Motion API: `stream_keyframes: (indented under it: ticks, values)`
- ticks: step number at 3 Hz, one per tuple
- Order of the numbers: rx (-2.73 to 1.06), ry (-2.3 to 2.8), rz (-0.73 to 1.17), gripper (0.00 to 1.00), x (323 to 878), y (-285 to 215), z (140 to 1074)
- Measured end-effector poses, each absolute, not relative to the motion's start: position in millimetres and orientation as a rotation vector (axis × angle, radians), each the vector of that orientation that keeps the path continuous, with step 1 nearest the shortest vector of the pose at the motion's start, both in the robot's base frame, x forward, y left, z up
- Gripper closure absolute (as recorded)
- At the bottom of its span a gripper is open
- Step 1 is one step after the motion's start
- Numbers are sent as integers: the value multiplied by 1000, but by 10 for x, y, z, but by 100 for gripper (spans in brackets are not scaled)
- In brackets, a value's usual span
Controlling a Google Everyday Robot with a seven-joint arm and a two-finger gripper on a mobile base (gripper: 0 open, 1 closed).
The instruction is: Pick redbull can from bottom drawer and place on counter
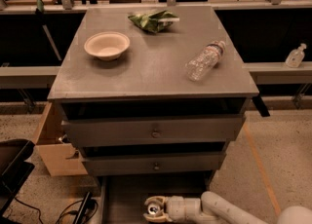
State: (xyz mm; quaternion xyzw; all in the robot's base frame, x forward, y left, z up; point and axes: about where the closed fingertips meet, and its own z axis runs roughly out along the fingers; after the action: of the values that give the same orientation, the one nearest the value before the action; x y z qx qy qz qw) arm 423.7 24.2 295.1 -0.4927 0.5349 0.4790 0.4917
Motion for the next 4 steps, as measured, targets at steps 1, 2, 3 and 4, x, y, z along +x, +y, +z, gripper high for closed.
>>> stream_keyframes:
  ticks: [1, 2, 3, 4]
  values:
    - [-1141, 1306, 1265, 100, 4267, 34, 3727]
    - [-1101, 1309, 1289, 100, 4362, -204, 4581]
    - [-1077, 1310, 1244, 100, 4431, -426, 5272]
    - [-1057, 1321, 1167, 100, 4464, -683, 5929]
